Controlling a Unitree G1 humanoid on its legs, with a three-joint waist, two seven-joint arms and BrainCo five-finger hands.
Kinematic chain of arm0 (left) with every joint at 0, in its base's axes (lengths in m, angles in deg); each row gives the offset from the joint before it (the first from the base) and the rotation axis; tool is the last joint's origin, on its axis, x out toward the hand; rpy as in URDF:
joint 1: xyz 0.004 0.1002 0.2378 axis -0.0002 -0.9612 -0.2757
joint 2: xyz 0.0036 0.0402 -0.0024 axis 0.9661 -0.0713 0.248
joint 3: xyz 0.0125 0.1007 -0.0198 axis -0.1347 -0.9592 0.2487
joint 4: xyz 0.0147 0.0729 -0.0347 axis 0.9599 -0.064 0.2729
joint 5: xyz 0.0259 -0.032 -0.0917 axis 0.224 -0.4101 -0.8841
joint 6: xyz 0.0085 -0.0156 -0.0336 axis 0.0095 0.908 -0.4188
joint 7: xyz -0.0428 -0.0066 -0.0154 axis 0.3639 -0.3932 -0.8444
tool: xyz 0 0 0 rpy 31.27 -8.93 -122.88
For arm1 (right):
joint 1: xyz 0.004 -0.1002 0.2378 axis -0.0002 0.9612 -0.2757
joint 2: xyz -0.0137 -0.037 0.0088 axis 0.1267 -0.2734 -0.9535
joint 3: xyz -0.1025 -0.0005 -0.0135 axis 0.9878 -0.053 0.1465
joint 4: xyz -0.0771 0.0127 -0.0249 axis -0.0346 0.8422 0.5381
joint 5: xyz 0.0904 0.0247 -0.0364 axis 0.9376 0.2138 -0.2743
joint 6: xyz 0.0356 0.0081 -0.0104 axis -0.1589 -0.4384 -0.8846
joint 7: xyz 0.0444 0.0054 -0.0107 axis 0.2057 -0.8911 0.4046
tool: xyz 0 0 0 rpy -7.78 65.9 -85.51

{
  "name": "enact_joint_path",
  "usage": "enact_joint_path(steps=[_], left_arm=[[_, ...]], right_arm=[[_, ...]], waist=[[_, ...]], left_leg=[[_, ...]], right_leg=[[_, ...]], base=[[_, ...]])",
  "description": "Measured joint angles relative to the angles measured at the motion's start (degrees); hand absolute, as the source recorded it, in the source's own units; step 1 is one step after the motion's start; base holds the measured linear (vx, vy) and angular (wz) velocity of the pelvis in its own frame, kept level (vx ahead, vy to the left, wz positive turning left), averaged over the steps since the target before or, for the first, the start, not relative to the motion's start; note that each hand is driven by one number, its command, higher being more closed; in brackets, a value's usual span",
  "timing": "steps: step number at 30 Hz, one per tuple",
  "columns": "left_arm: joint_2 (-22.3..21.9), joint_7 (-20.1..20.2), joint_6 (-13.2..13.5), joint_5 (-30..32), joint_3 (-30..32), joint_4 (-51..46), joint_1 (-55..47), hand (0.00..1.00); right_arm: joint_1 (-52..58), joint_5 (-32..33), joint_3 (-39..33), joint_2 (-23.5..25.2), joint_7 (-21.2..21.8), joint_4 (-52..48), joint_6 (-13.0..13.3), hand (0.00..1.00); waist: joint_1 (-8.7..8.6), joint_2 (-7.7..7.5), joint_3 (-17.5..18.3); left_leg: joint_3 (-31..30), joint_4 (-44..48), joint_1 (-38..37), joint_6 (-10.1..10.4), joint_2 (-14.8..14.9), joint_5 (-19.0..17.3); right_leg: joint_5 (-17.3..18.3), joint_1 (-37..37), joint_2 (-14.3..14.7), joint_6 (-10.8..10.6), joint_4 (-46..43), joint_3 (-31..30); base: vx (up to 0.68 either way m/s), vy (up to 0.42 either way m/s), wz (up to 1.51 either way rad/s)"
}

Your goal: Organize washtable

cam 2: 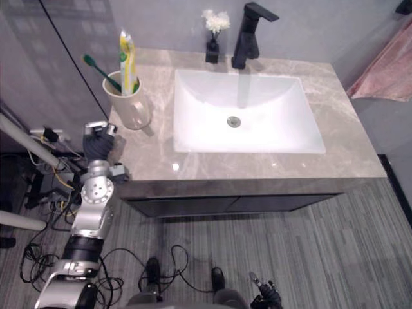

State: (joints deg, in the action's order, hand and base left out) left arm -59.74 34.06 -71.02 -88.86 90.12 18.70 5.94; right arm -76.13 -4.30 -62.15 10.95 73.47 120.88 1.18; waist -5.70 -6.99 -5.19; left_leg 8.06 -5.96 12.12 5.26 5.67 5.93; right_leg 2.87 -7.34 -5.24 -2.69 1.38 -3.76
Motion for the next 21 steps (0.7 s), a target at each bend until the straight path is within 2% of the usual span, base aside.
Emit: enact_joint_path(steps=[17,21], left_arm=[[-0.16,0.22,0.63,-0.03,0.08,-1.74,-0.87,1.00],[-0.32,1.54,1.05,-0.02,0.04,-4.58,-2.90,1.00]], right_arm=[[-0.10,-0.22,0.04,-0.03,0.01,-0.03,0.00,0.00],[-0.06,-0.20,0.03,-0.05,0.04,-0.01,-0.02,0.00]], waist=[[-0.14,-0.30,-0.59],[-0.35,-0.28,-0.62]], left_leg=[[0.00,0.01,0.04,0.00,-0.44,-0.01],[-0.13,0.02,0.04,-0.43,-0.93,-0.13]], right_leg=[[0.00,0.02,-0.46,-0.01,0.34,-0.22],[-0.07,0.14,-0.92,-0.09,0.37,-0.12]], base=[[0.00,0.000,0.00],[0.00,0.000,0.01]])
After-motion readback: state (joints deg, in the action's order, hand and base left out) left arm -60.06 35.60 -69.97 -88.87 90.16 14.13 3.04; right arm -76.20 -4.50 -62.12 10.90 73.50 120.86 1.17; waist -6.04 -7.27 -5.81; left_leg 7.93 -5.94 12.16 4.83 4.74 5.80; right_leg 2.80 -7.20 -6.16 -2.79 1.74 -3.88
